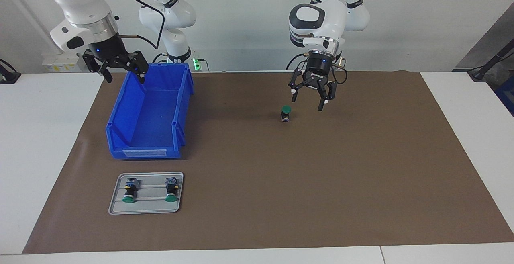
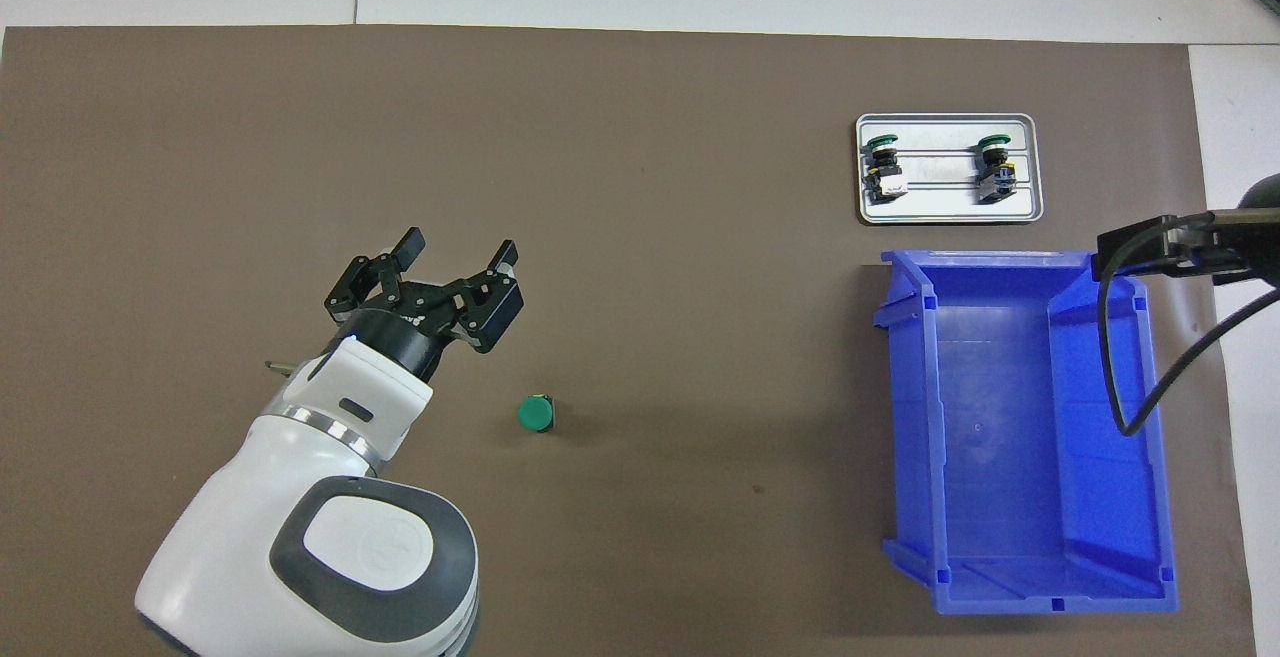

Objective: Place and press button with both arms
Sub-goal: 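Lift the left gripper up and away from the green button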

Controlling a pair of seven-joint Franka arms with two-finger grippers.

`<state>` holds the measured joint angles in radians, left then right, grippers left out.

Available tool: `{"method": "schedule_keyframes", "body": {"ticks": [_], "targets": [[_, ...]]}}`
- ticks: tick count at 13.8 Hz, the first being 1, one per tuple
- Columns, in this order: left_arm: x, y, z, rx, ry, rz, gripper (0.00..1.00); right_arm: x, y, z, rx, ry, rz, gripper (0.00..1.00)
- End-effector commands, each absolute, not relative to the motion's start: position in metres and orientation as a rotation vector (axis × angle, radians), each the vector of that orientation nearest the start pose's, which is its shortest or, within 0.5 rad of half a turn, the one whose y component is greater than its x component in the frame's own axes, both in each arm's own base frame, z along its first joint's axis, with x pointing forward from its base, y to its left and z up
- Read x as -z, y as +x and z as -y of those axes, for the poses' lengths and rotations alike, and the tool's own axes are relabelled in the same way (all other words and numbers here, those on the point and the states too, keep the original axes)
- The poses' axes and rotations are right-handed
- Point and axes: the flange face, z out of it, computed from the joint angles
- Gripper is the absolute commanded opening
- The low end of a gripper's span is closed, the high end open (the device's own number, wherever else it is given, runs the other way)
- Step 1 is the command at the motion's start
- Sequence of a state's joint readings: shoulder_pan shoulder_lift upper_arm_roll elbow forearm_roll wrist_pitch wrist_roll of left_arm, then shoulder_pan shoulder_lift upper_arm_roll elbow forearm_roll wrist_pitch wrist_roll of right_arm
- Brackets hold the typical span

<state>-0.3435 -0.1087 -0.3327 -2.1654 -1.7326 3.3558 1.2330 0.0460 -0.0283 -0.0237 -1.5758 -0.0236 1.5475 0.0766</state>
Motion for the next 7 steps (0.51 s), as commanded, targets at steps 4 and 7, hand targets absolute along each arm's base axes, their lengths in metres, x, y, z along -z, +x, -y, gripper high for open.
{"method": "schedule_keyframes", "body": {"ticks": [4,7], "targets": [[-0.515,0.501,0.191,1.792,-3.083,-0.030,1.00,-0.636,0.537,-0.009,-0.010,-3.142,-0.109,1.00],[-0.529,0.517,0.173,1.844,-3.045,-0.053,1.00,-0.636,0.537,-0.009,-0.010,-3.142,-0.109,1.00]]}}
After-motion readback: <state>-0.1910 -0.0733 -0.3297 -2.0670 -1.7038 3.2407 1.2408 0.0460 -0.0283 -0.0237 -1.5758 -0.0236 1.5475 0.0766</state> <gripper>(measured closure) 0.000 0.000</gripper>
